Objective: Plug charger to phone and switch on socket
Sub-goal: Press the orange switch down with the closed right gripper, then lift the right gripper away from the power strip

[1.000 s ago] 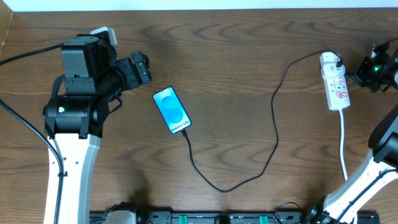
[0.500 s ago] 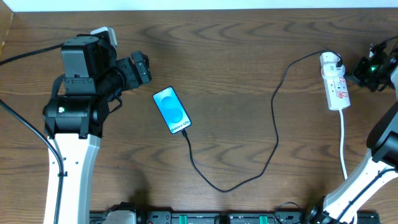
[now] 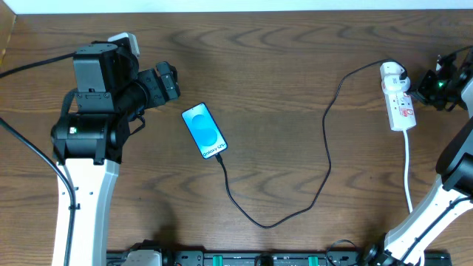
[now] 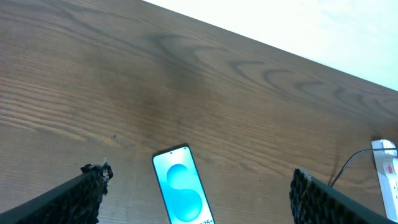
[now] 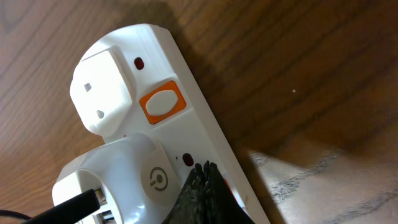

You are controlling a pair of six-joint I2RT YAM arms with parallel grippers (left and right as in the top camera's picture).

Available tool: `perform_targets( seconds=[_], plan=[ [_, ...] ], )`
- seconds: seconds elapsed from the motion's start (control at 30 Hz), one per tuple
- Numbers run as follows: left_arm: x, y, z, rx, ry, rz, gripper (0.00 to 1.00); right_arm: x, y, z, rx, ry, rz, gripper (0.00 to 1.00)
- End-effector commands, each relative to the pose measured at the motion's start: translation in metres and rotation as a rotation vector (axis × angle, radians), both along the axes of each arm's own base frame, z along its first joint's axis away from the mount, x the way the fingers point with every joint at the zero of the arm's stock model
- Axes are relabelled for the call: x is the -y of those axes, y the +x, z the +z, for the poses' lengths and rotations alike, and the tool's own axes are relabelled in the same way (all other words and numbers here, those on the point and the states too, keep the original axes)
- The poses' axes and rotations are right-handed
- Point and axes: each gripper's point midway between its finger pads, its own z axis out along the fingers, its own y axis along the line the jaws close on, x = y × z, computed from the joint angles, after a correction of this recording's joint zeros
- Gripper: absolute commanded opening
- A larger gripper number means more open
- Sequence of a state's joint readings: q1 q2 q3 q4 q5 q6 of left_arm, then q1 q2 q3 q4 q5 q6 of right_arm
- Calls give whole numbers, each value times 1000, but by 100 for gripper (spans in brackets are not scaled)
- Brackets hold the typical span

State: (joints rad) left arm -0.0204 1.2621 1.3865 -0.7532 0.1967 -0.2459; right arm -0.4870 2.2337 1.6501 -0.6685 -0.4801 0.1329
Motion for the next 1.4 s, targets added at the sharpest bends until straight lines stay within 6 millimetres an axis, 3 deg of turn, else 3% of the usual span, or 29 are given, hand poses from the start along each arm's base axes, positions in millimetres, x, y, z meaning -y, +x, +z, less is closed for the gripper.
perform_targets(
  seconds=[0.0,0.4,1.0,1.17,1.23,1.37],
  plan=[
    [0,-1,3,10,6,-5,95,-41,-18,-48,-123,130,46,1],
    [0,-1,3,9,6,-5,95,-57,-32,-49,-201,185,37,1],
    [0,-1,3,9,6,-5,95,-43,-51,-60,-361,141,-138,1],
    [0,-1,3,9,6,-5,95,-28,-51,-62,-362,100,-187,1],
    [-1,-1,3,9,6,-5,95,-11,-47,-51,-325,99,-230,1],
    [-1,-1,3,9,6,-5,95,23,-39,-4,-211,84,-292,1]
  ],
)
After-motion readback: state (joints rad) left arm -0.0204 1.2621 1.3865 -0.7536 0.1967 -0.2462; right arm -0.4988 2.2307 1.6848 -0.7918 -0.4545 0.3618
